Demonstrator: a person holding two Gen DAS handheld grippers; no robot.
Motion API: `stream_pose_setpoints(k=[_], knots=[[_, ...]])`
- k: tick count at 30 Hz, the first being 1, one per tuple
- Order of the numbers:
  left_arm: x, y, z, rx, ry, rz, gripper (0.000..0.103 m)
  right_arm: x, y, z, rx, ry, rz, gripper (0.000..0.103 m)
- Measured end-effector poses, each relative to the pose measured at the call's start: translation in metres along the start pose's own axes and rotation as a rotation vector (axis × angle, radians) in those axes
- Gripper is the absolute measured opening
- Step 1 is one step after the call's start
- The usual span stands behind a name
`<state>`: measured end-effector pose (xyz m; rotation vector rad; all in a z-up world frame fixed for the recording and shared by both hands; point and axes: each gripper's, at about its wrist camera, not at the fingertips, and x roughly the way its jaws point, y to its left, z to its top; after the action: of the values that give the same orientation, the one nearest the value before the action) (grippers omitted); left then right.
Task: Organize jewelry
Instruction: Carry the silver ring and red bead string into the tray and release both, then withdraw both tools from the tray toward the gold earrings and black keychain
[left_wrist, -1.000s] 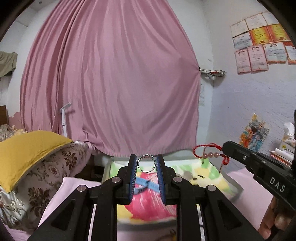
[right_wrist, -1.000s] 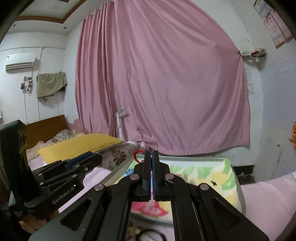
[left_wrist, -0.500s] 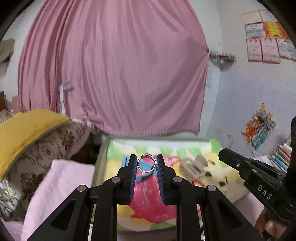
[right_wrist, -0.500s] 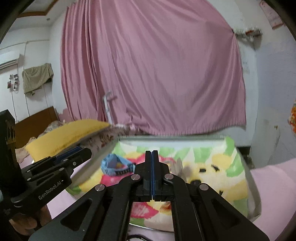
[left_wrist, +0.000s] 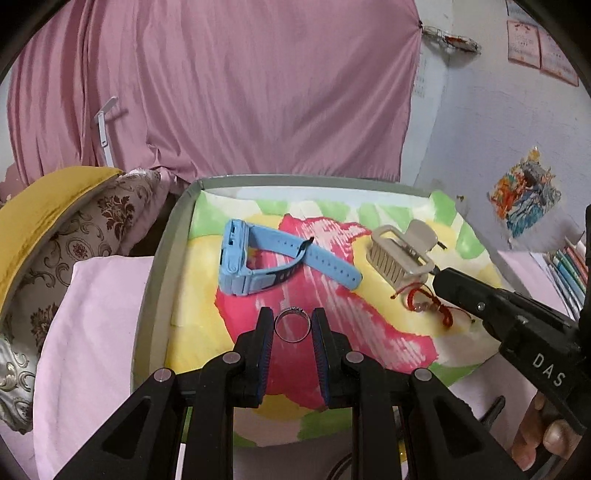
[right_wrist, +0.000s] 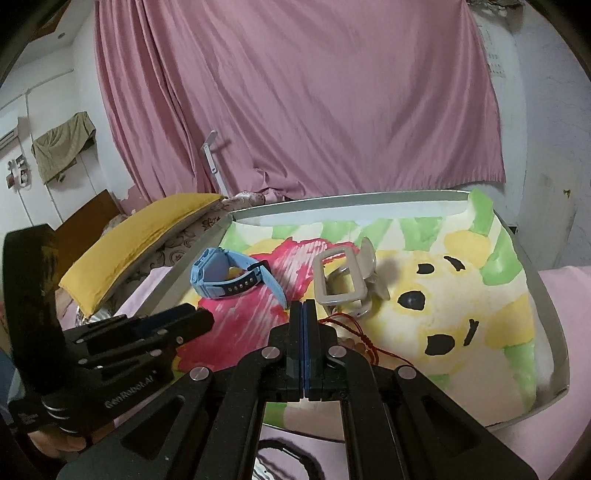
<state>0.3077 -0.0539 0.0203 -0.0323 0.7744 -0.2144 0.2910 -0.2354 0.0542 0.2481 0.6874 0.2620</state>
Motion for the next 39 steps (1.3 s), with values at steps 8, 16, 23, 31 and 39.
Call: stream_pose_setpoints(k=[8, 16, 23, 31, 39], knots=[[-0.011, 0.005, 0.002, -0.032, -0.02, -0.045, 0.049, -0.013, -0.006, -0.001, 0.03, -0.02, -0.012, 0.001], [-0.062, 0.007, -0.003, -0.074, -0.185, -0.074, 0.078, -0.06, -0.008, -0.002, 0.029, -0.134, -0.031, 0.014], [-0.115, 0.008, -0.022, -0.096, -0.324, -0.056, 0.098, -0.116, 0.0, -0.016, -0.027, -0.277, -0.049, 0.061], [-0.155, 0.006, -0.059, -0.107, -0.419, -0.027, 0.103, -0.175, 0.02, -0.046, -0.104, -0.419, -0.063, 0.093], [-0.163, 0.002, -0.098, -0.087, -0.381, 0.002, 0.103, -0.191, 0.025, -0.073, -0.166, -0.403, -0.082, 0.102]])
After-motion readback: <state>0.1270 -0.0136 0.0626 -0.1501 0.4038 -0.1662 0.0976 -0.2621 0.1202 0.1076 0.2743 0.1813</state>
